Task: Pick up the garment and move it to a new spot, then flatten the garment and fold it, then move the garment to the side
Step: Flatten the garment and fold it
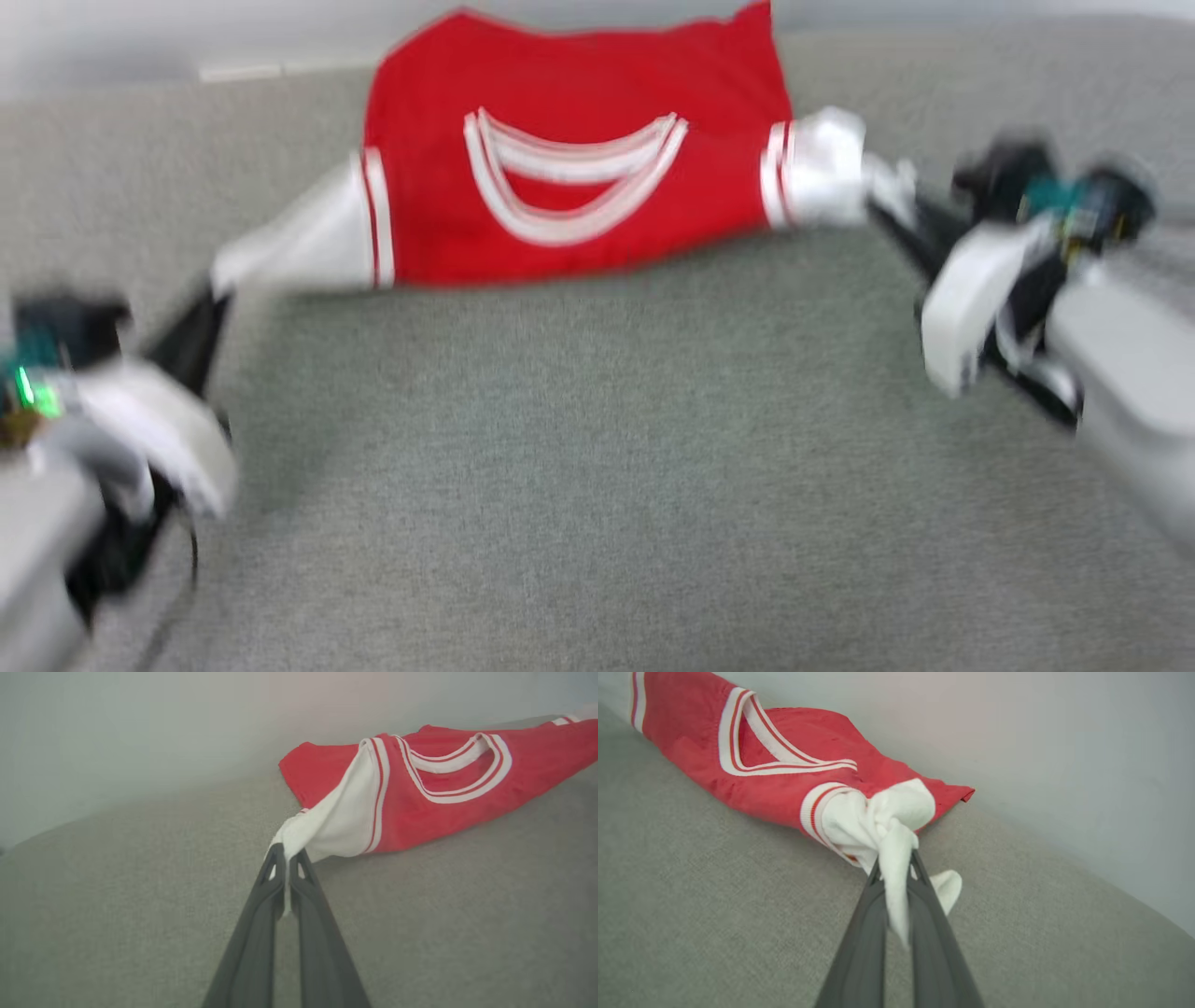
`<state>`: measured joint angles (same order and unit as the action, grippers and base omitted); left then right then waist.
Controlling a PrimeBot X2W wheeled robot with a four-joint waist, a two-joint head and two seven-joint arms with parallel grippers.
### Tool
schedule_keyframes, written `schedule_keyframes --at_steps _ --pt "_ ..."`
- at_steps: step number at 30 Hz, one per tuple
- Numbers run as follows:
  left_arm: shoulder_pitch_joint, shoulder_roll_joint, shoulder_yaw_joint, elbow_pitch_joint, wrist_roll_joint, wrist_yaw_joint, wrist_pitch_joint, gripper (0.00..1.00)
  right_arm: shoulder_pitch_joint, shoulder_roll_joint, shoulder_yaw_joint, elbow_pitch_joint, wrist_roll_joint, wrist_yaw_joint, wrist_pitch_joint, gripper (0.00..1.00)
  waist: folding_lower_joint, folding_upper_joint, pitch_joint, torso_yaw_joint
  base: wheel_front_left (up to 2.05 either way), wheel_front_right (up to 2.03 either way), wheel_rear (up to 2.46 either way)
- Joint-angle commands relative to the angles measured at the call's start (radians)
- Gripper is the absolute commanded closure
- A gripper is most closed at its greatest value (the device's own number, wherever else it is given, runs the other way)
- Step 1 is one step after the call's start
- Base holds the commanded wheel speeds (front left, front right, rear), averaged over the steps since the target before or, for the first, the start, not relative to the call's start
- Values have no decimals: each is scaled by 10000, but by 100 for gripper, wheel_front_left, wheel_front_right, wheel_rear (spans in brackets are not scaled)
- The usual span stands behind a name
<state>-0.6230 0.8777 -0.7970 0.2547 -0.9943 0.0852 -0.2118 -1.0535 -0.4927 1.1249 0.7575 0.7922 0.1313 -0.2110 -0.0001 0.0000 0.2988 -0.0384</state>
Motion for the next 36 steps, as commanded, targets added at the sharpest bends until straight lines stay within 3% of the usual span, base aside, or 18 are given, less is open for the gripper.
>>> schedule_keyframes --at_steps 1,6,16,27,29,30,36 --pt "843 130 -7 -337 -276 260 -139 100 569 -206 264 -144 108 -10 -47 100 1 0 -614 -74 0 0 0" --pt "3048 261 -84 -1010 -816 970 -392 100 1970 -739 645 -496 464 -10 -190 100 1 0 -1261 6 0 0 0" --pt "5785 -25 -177 -1780 -1147 1872 -532 100 4639 -1548 710 -1043 558 -11 -398 100 1 0 -2290 128 0 0 0" --pt "7582 -490 761 -2541 -718 2387 -554 100 7168 -2075 -771 -1854 130 -12 -488 100 1 0 -2544 143 0 0 0" --pt "7602 -526 939 -2720 -541 2450 -555 100 7239 -1931 -1176 -1900 -91 -12 -438 77 1 0 -2489 115 0 0 0" --pt "7614 -524 998 -2811 -446 2487 -555 100 7200 -1874 -1428 -1904 -212 -12 -394 0 1 0 -2468 104 0 0 0" --pt "7438 -401 1239 -3471 79 2783 -556 100 6609 -2056 -2967 -2696 -1203 -11 -173 0 1 0 -2256 123 0 0 0"
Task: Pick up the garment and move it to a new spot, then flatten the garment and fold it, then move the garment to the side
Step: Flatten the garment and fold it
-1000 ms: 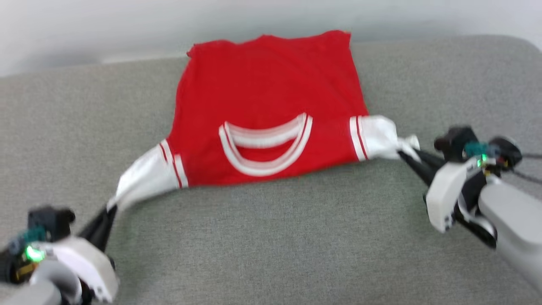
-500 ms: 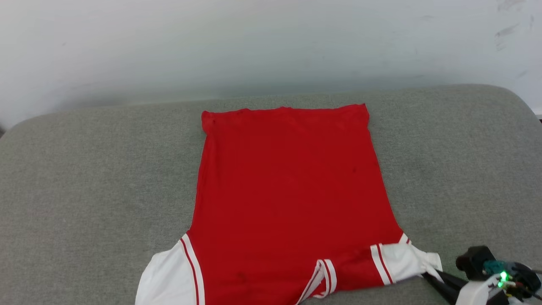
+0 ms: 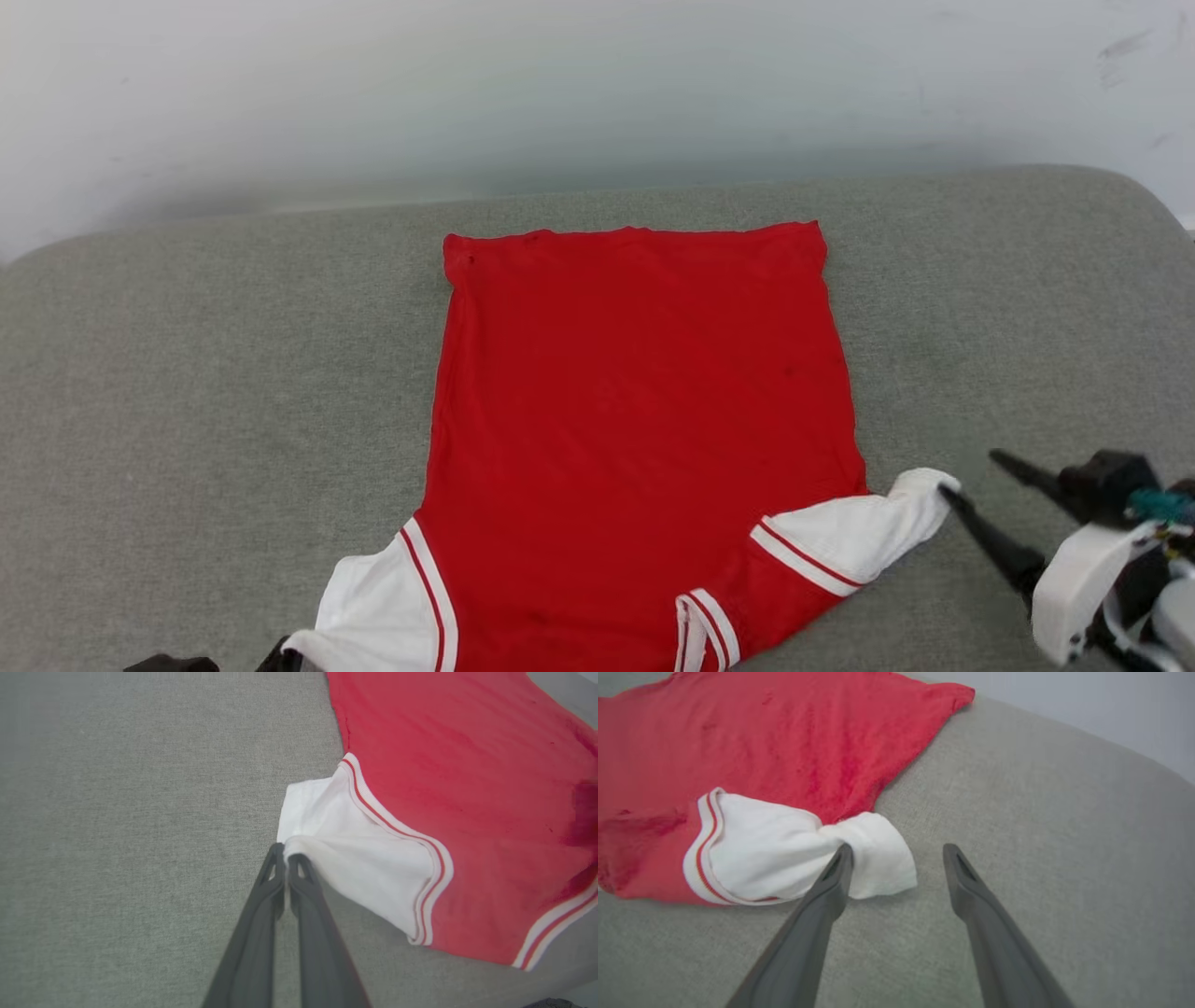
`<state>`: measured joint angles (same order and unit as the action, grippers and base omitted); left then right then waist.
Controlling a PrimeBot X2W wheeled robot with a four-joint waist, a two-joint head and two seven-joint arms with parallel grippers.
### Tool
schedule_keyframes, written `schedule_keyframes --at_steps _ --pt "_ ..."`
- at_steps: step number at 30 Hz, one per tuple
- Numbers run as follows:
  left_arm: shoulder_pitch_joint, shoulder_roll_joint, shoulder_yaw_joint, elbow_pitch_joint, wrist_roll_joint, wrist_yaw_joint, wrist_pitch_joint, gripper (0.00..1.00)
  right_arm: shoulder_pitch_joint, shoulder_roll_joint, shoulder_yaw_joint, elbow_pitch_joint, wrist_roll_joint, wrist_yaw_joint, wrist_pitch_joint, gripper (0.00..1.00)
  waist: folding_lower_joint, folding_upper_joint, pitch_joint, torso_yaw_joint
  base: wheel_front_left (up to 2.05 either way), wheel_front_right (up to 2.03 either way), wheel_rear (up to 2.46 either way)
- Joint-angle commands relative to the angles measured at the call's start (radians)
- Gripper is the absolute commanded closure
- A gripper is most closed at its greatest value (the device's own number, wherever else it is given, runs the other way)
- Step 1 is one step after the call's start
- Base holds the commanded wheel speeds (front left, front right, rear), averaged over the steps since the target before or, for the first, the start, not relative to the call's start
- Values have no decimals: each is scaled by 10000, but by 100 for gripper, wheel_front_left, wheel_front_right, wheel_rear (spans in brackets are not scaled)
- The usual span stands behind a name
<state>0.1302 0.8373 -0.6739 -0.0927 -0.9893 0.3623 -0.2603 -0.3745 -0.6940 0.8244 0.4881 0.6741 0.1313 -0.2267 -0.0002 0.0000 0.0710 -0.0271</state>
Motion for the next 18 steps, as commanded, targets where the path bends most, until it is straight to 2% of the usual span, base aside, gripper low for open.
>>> schedule_keyframes --at_steps 1,6,10,13,18 --pt "-144 9 60 -122 110 95 -71 100 -302 -158 -319 -216 -187 -12 56 0 2 0 89 27 0 0 0" --pt "-319 39 162 -671 464 390 -63 100 -1130 -608 -2172 -1613 -936 -11 678 0 2 0 559 124 0 0 0" --pt "-622 65 150 -1029 810 553 -50 100 -2235 -864 -3202 -2628 -1400 -9 1894 0 2 0 1187 372 0 0 0" --pt "-981 -27 98 -1236 1056 599 -5 100 -3288 -1170 -3033 -3125 -1317 -9 3403 0 2 0 1711 675 0 0 0" --pt "-1657 -211 -43 -1449 1471 586 99 100 -5259 -1548 -2268 -3362 -454 -9 6604 0 2 0 2669 1255 0 0 0"
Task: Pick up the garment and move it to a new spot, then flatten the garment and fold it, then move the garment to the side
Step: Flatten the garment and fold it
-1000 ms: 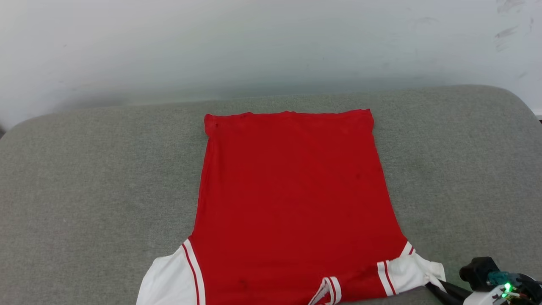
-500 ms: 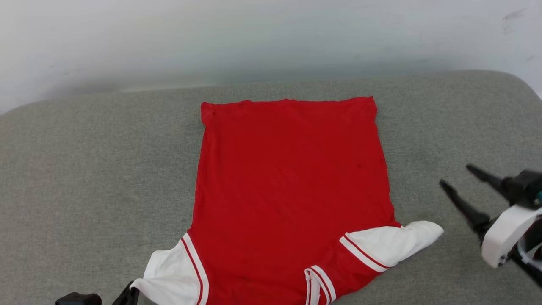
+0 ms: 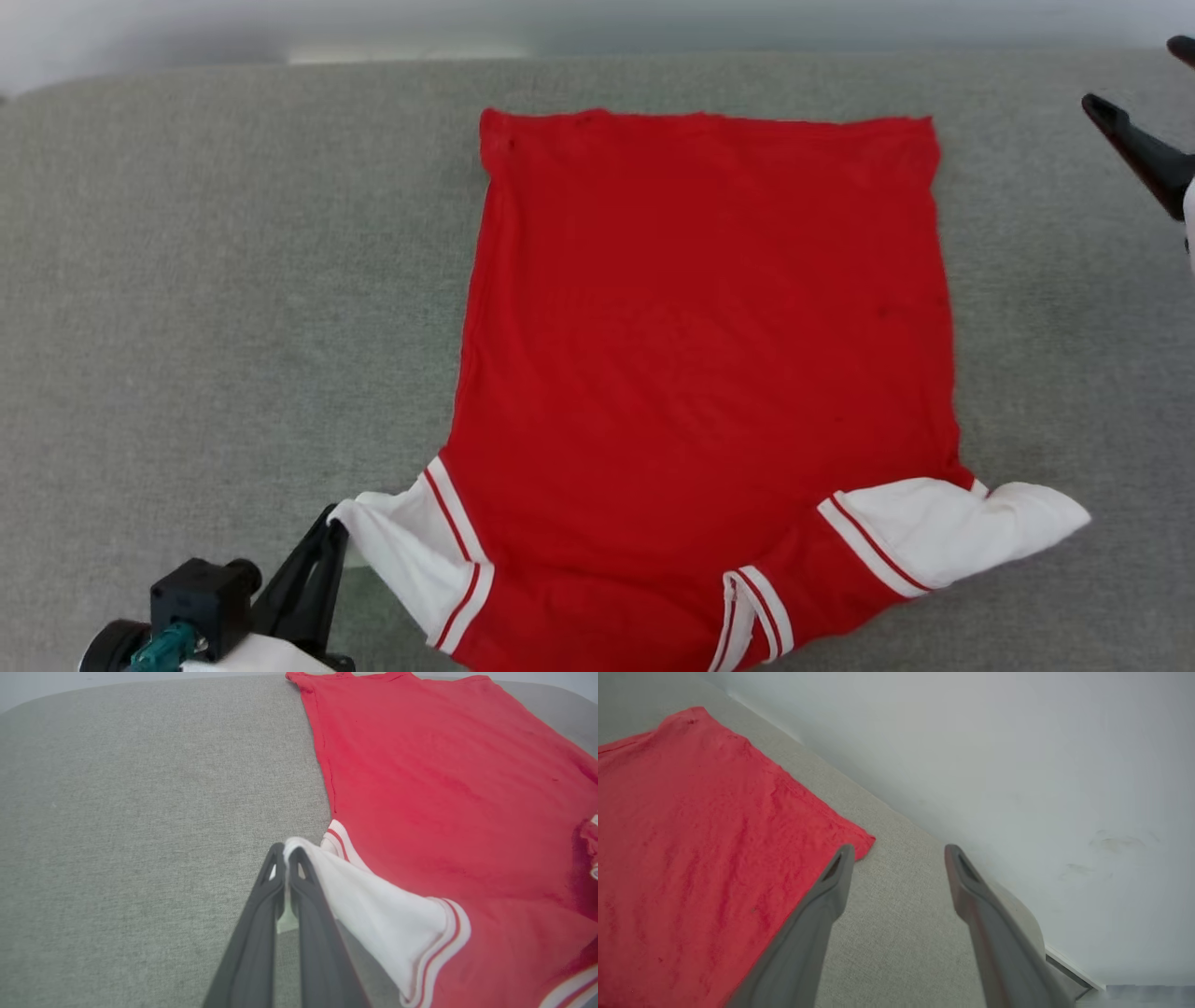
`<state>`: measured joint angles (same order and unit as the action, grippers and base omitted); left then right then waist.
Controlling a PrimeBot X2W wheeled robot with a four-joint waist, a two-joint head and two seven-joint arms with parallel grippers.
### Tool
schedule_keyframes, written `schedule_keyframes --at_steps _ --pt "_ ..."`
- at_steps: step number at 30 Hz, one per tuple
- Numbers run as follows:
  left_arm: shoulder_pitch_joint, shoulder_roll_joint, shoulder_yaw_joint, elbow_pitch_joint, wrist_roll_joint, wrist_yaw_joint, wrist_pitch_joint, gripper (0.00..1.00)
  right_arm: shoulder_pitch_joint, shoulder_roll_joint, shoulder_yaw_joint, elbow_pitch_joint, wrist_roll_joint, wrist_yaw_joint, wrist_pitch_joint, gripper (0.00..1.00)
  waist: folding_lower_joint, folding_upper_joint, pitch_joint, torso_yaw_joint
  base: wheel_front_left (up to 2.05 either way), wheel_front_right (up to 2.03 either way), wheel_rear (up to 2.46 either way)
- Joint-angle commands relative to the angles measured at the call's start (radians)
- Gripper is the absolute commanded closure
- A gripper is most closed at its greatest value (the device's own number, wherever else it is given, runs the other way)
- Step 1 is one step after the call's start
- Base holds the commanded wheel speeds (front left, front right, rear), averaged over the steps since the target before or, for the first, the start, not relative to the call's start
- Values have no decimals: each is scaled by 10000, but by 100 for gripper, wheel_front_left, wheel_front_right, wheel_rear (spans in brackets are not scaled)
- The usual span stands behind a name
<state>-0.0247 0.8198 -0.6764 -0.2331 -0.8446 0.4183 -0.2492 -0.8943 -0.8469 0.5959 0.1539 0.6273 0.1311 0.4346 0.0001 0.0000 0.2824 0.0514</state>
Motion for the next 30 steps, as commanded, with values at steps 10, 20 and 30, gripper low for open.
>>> schedule_keyframes --at_steps 10,20,30 --pt "-1187 -419 -163 -332 723 -1 26 100 -3301 193 1003 1786 2018 -7 5622 0 -1 0 2279 1553 0 0 0" --pt "-1873 -947 -274 -202 1058 -187 -43 100 -3604 945 379 3824 1783 -7 6592 0 -1 0 3354 2257 0 0 0" --pt "-2044 -1251 -336 23 1170 -354 -87 100 -2362 1304 603 4002 1804 -3 6111 100 -1 0 3292 2238 0 0 0"
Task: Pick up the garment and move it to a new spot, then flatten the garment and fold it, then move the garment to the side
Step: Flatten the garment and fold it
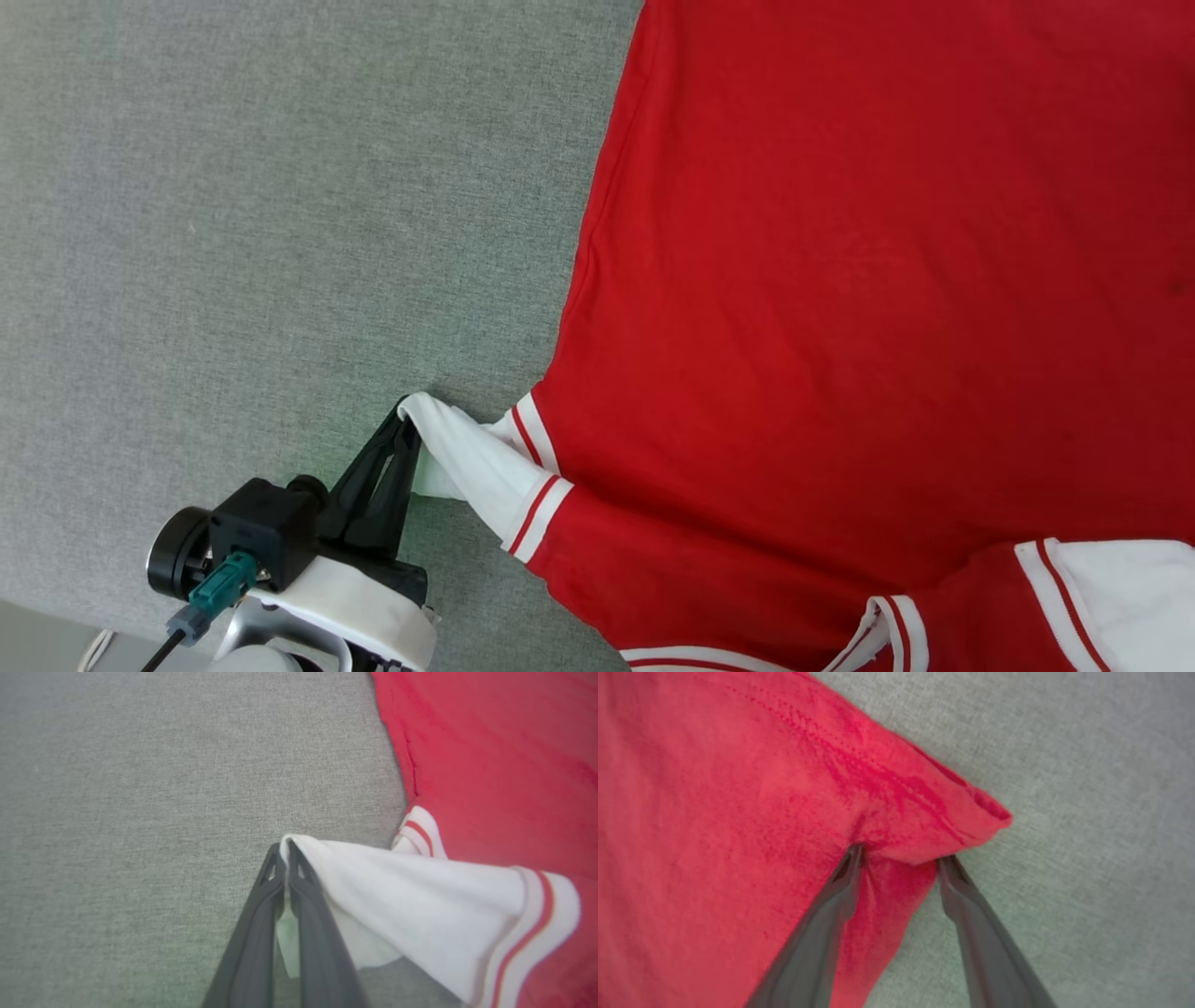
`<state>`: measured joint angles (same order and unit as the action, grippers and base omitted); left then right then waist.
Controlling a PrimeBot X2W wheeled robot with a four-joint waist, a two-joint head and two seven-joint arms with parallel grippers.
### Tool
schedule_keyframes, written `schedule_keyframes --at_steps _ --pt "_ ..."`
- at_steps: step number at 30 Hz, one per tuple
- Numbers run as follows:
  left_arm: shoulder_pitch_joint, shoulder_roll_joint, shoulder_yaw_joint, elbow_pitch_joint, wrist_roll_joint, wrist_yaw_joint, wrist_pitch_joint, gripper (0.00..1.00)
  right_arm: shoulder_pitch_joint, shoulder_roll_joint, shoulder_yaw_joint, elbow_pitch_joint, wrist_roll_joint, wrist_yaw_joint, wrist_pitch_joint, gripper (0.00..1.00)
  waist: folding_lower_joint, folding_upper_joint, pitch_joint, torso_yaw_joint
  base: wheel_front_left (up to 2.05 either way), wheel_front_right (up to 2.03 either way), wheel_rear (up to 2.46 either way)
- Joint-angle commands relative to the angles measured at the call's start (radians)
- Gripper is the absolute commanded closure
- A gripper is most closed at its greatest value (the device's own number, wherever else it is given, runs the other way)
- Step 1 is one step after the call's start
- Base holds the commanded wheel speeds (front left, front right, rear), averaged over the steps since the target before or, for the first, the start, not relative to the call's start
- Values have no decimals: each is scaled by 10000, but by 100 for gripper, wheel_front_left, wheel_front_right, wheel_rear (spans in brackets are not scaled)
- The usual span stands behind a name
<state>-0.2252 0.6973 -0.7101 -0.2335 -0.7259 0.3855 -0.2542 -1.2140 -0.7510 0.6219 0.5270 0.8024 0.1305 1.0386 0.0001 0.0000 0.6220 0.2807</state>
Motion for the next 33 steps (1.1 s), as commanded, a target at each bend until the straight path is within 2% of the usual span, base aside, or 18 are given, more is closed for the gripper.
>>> schedule_keyframes --at_steps 1,9,12,16,17,27,30,33 --pt "1 -4 -2 79 -22 -26 -41 100 730 327 283 244 27 3 -87 100 -1 0 -220 -109 0 0 0" --pt "492 88 199 210 -149 -6 -71 100 368 6 674 -774 234 0 -1154 100 -1 0 -1488 -680 0 0 0" --pt "798 241 282 189 -229 55 -80 100 640 -463 1139 -1461 508 0 -1571 100 -1 0 -2069 -966 0 0 0" --pt "1415 446 476 199 -483 213 -95 100 1364 -1562 1813 -2878 1145 -1 -2267 100 -1 0 -2864 -1496 0 0 0" --pt "1415 446 476 199 -483 213 -95 100 1364 -1562 1813 -2878 1145 -1 -2267 100 -1 0 -2864 -1496 0 0 0" --pt "2516 742 863 259 -887 375 -112 100 4489 -4102 2279 -4931 2163 -1 -3746 100 -1 0 -3887 -2437 0 0 0" --pt "2804 815 978 216 -934 424 -118 100 5885 -4487 2331 -4977 2599 -1 -4188 100 -1 0 -4061 -2688 0 0 0" --pt "2985 852 1071 169 -935 437 -121 100 7303 -4442 2408 -4677 2956 -1 -4738 100 -1 0 -4142 -2883 0 0 0"
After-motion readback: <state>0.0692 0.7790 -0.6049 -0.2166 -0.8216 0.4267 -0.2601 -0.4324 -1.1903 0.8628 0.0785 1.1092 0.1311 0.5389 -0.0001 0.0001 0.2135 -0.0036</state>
